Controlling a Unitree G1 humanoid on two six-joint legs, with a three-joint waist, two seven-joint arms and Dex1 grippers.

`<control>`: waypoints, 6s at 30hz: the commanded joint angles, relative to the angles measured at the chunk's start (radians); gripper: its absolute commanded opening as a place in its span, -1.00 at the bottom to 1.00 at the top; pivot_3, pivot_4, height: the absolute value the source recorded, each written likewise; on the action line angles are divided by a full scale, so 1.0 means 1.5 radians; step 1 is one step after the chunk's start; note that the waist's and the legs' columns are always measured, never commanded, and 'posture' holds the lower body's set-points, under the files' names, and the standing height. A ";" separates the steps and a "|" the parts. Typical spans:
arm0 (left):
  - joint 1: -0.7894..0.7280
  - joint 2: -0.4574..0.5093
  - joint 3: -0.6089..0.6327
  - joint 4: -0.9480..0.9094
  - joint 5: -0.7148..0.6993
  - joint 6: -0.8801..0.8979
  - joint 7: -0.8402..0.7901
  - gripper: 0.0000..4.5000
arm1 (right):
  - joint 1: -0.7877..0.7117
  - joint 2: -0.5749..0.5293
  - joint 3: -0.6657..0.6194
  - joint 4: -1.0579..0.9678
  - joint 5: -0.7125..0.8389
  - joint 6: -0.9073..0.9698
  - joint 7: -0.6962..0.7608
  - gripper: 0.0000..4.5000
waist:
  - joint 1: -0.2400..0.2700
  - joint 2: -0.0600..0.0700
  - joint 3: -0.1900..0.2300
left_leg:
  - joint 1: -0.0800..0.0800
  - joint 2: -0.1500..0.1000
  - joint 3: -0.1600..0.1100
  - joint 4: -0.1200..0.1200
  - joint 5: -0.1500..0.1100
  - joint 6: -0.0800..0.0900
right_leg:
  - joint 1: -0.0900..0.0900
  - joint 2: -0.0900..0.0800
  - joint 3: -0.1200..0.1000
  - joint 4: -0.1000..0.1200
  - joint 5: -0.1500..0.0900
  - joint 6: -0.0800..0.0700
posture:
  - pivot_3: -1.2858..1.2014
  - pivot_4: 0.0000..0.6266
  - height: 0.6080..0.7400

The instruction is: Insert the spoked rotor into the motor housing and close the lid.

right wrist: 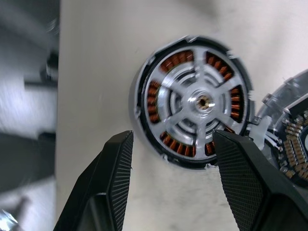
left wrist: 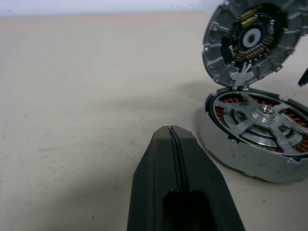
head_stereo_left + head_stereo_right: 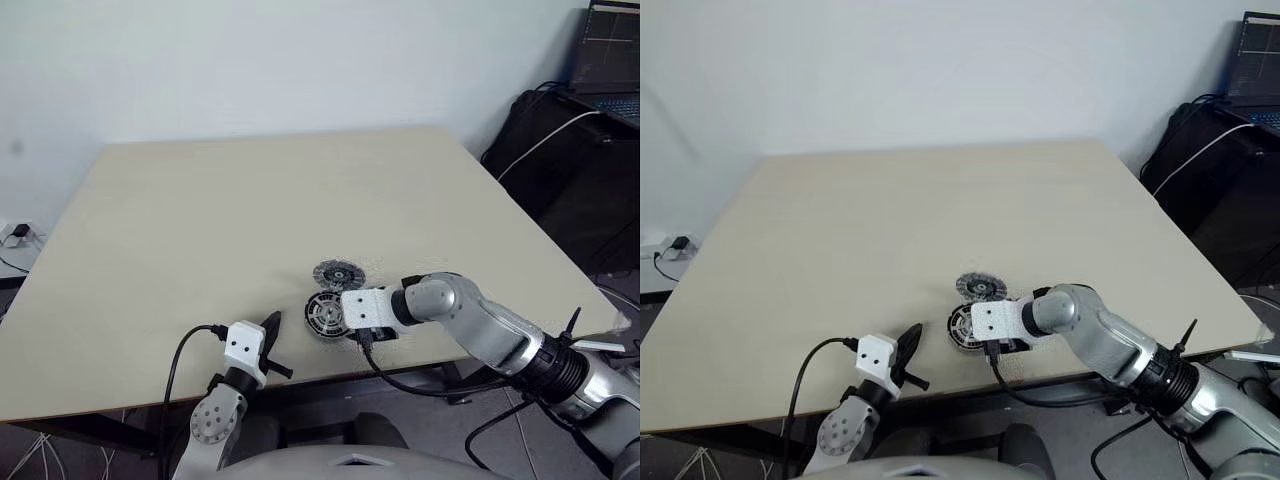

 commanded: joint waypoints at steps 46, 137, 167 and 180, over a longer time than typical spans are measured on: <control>-0.007 -0.025 0.009 0.014 -0.004 -0.035 0.015 -1.00 | 0.047 0.096 -0.128 0.044 -0.135 -0.113 0.170 -0.96 | 0.031 0.000 -0.003 | 0.002 0.000 0.000 0.000 0.000 0.000 | 0.002 0.000 0.000 0.000 0.002 -0.004 | 0.03 -1.00 1.00; 0.006 0.006 0.017 -0.019 -0.018 0.013 -0.023 -1.00 | 0.262 0.229 -0.299 -0.145 0.158 0.217 -0.205 -0.98 | 0.015 0.000 -0.001 | 0.001 0.000 0.001 0.000 0.000 0.000 | 0.001 0.000 0.001 0.001 0.000 0.000 | 0.03 -1.00 1.00; 0.005 0.004 0.017 -0.024 -0.012 0.007 -0.009 -1.00 | 0.191 0.284 -0.237 0.073 0.137 0.168 -0.206 -0.98 | 0.014 0.000 -0.004 | 0.002 0.000 0.001 0.000 0.000 0.000 | 0.001 0.000 0.001 0.001 0.001 -0.002 | 0.03 -1.00 1.00; 0.023 0.009 0.008 -0.087 -0.012 0.056 -0.007 -1.00 | 0.175 0.273 -0.274 0.096 0.164 0.104 -0.169 0.73 | 0.014 0.000 -0.003 | 0.002 0.000 0.001 0.000 0.000 0.000 | 0.001 0.000 0.001 0.001 0.001 -0.003 | 0.03 -1.00 1.00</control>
